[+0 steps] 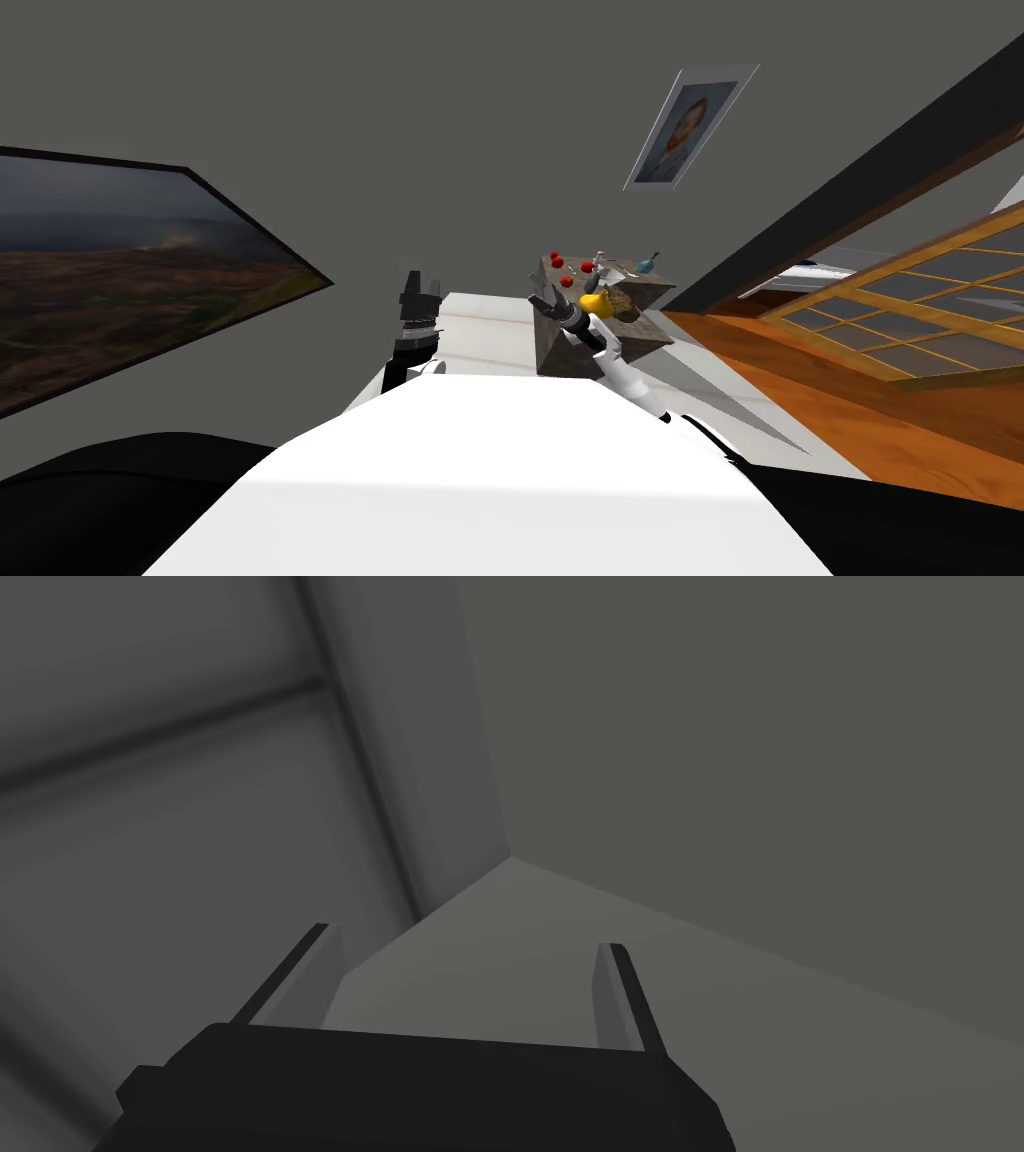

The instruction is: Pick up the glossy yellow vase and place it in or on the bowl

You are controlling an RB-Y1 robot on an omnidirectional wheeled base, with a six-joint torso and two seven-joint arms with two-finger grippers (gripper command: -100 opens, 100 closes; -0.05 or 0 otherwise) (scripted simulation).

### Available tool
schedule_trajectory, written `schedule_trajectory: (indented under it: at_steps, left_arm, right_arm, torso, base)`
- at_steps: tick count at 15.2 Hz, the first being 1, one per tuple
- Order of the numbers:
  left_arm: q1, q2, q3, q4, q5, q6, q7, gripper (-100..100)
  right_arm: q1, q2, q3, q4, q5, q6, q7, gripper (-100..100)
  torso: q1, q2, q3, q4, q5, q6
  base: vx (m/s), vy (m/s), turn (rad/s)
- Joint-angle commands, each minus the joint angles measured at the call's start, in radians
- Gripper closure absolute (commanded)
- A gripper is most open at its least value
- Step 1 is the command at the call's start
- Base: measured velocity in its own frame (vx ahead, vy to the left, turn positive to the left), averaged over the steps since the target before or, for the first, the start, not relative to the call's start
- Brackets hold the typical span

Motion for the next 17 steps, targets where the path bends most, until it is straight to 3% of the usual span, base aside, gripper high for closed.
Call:
schedule_trajectory:
  at_steps: [1, 4, 5, 6, 7, 8, 10, 11, 12, 13, 15, 16, 17]
  left_arm:
    - [0.0, 0.0, 0.0, 0.0, 0.0, 0.0, 0.0, 0]
    - [0.0, 0.0, 0.0, 0.0, 0.0, 0.0, 0.0, 0]
    - [0.0, 0.0, 0.0, 0.0, 0.0, 0.0, 0.0, 0]
    - [0.0, 0.0, 0.0, 0.0, 0.0, 0.0, 0.0, 0]
    - [0.0, 0.0, 0.0, 0.0, 0.0, 0.0, 0.0, 0]
    - [0.0, 0.0, 0.0, 0.0, 0.0, 0.0, 0.0, 0]
    - [0.0, 0.0, 0.0, 0.0, 0.0, 0.0, 0.0, 0]
    - [0.0, 0.0, 0.0, 0.0, 0.0, 0.0, 0.0, 0]
    - [0.0, 0.0, 0.0, 0.0, 0.0, 0.0, 0.0, 0]
    - [0.0, 0.0, 0.0, 0.0, 0.0, 0.0, 0.0, 0]
    - [0.0, 0.0, 0.0, 0.0, 0.0, 0.0, 0.0, 0]
    - [0.0, 0.0, 0.0, 0.0, 0.0, 0.0, 0.0, 0]
    - [0.0, 0.0, 0.0, 0.0, 0.0, 0.0, 0.0, 0]
  right_arm:
    - [-0.05, -0.05, 0.033, 0.05, 0.05, -0.05, 0.029, -100]
    - [-0.122, -0.097, 0.059, 0.089, 0.113, -0.088, 0.05, -100]
    - [-0.122, -0.097, 0.059, 0.089, 0.114, -0.088, 0.05, -100]
    - [-0.161, -0.138, 0.086, 0.128, 0.149, -0.12, 0.072, -100]
    - [-0.171, -0.14, 0.086, 0.128, 0.162, -0.12, 0.072, -100]
    - [-0.199, -0.177, 0.114, 0.163, 0.188, -0.15, 0.094, -100]
    - [-0.218, -0.183, 0.114, 0.168, 0.21, -0.15, 0.094, -100]
    - [-0.25, -0.228, 0.143, 0.204, 0.244, -0.178, 0.117, -100]
    - [-0.264, -0.228, 0.143, 0.209, 0.259, -0.178, 0.117, -100]
    - [-0.289, -0.266, 0.172, 0.237, 0.284, -0.203, 0.141, -100]
    - [-0.308, -0.273, 0.172, 0.251, 0.307, -0.203, 0.141, -100]
    - [-0.349, -0.313, 0.201, 0.295, 0.343, -0.226, 0.165, -100]
    - [-0.351, -0.317, 0.201, 0.295, 0.355, -0.226, 0.165, -100]
  torso:
    - [0.0, 0.0, 0.0, 0.0, 0.0, 0.0]
    - [0.001, -0.001, 0.0, 0.0, 0.0, 0.0]
    - [0.0, 0.0, 0.0, 0.0, 0.0, 0.0]
    - [-0.001, 0.001, 0.0, 0.0, 0.0, 0.0]
    - [-0.002, 0.001, 0.0, 0.0, 0.0, 0.0]
    - [-0.002, 0.001, 0.001, 0.0, 0.0, 0.0]
    - [-0.002, 0.001, 0.001, 0.0, -0.001, 0.0]
    - [-0.003, 0.001, 0.001, 0.0, -0.001, 0.001]
    - [-0.004, 0.001, 0.001, 0.0, -0.001, 0.0]
    - [-0.004, 0.001, 0.0, 0.0, -0.001, 0.0]
    - [-0.005, 0.001, 0.0, 0.0, -0.001, 0.0]
    - [-0.006, 0.001, 0.001, 0.0, -0.001, 0.001]
    - [-0.006, 0.001, 0.001, 0.0, -0.001, 0.001]
  base:
    - [0.037, 0.099, 0.163]
    - [0.027, 0.09, 0.111]
    - [0.005, 0.053, 0.021]
    - [0.009, 0.058, 0.083]
    - [0.014, 0.056, 0.109]
    - [0.013, 0.056, 0.131]
    - [0.016, 0.045, 0.057]
    - [0.017, 0.033, 0.075]
    - [0.016, 0.028, 0.083]
    - [0.015, 0.024, 0.112]
    - [0.017, 0.014, 0.06]
    - [0.014, 0.009, 0.072]
    - [0.012, 0.005, 0.073]
